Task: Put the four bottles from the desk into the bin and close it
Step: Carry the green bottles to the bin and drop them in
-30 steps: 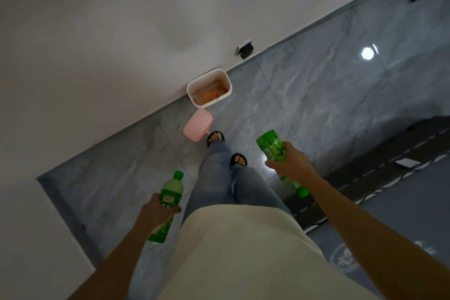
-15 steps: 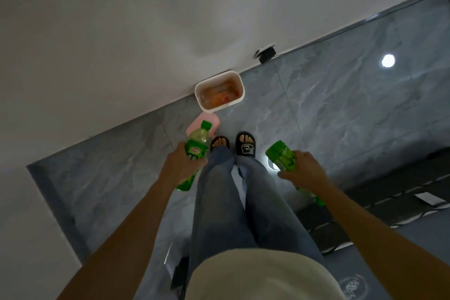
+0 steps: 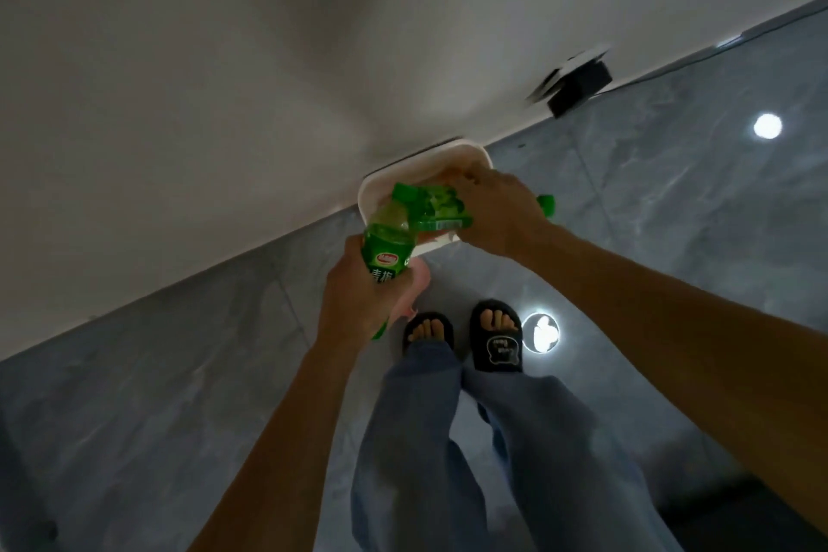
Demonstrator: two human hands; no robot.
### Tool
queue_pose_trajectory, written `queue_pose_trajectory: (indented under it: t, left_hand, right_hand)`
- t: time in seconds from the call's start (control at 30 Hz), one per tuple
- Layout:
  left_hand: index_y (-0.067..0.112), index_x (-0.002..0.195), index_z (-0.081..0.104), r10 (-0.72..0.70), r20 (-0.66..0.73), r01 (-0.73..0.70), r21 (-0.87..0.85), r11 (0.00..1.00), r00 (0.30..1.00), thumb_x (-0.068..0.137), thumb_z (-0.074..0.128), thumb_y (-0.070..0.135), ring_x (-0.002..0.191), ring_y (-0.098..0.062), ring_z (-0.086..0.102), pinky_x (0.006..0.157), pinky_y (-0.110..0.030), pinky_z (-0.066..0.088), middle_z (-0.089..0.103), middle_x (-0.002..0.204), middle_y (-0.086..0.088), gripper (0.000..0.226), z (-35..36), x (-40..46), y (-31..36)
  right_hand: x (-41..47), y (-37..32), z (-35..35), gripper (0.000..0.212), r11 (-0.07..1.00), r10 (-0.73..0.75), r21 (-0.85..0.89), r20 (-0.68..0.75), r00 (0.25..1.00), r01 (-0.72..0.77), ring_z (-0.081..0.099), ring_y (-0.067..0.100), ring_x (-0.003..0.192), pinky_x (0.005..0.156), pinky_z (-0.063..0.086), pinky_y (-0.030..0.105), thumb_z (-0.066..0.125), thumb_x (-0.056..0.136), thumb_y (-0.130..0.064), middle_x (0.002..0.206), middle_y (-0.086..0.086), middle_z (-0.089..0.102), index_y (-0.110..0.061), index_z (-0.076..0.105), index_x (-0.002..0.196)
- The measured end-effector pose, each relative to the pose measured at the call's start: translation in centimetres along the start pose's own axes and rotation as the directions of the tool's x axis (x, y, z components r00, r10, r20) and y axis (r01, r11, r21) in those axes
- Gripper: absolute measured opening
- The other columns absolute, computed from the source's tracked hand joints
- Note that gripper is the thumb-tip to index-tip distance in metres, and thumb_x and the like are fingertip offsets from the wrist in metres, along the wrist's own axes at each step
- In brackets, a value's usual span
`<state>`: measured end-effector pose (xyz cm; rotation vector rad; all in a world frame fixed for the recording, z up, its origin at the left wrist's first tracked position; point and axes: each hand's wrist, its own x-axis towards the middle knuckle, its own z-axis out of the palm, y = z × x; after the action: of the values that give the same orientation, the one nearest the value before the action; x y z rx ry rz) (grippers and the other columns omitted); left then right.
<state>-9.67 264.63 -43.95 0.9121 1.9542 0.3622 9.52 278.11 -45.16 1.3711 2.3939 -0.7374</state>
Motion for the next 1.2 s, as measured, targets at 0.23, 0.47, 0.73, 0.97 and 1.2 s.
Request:
queue_pose_trajectory:
  t: [0.23,0.47,0.73,0.97,1.2]
  left_hand:
    - [0.04,0.113,0.047,0.11,-0.079,-0.112,-0.02,0.994,0.991,0.071,0.081,0.049,0.084,0.021,0.058,0.062,-0.01,0.04,0.061,0.092,0.025,0.054,4.2,6.1,-4.2]
    - [0.031,0.126,0.051,0.221,-0.093,-0.22,0.029,0.975,0.971,0.072,0.081,0.055,0.091,0.014,0.06,0.066,-0.005,0.043,0.064,0.104,0.02,0.067,6.0,9.5,-5.7]
    - [0.04,0.119,0.046,0.218,-0.035,-0.214,0.082,0.973,0.975,0.07,0.084,0.051,0.084,0.009,0.06,0.069,-0.008,0.042,0.06,0.096,0.026,0.063,5.4,9.9,-4.4]
    - [0.024,0.13,0.04,0.308,0.01,-0.304,0.2,0.931,0.951,0.068,0.073,0.07,0.104,-0.02,0.063,0.08,-0.037,0.055,0.063,0.121,0.001,0.084,5.5,11.1,0.4]
    - [0.019,0.134,0.035,0.31,0.168,-0.352,0.476,0.806,0.936,0.071,0.065,0.058,0.103,-0.033,0.057,0.081,-0.042,0.049,0.054,0.124,-0.012,0.08,8.8,14.7,2.5]
  right_hand:
    - [8.1,-0.3,9.7,0.066,0.983,-0.121,-0.14,-0.022,0.992,0.116,0.052,0.033,0.129,0.115,0.032,0.049,0.064,0.084,-0.048,0.137,0.01,0.058,-0.015,0.046,0.139]
    - [12.6,1.0,14.6,0.08,0.979,-0.064,-0.193,0.015,0.998,0.066,0.04,0.034,0.138,0.114,0.035,0.051,0.079,0.079,-0.039,0.149,0.011,0.044,-0.02,0.04,0.146]
    - [10.7,1.9,12.9,0.058,0.999,-0.034,-0.003,-0.013,0.999,0.034,0.05,0.03,0.13,0.108,0.042,0.047,0.068,0.087,-0.042,0.14,0.008,0.053,-0.021,0.049,0.138]
    - [1.5,4.0,11.2,0.031,0.998,-0.065,0.011,-0.123,0.99,0.066,0.062,0.026,0.107,0.097,0.046,0.038,0.049,0.096,-0.032,0.115,0.006,0.067,-0.018,0.064,0.119]
    - [1.0,5.3,12.7,0.032,0.987,-0.155,-0.07,-0.138,0.978,0.146,0.064,0.031,0.11,0.107,0.045,0.043,0.062,0.088,-0.006,0.117,0.011,0.069,-0.012,0.067,0.118]
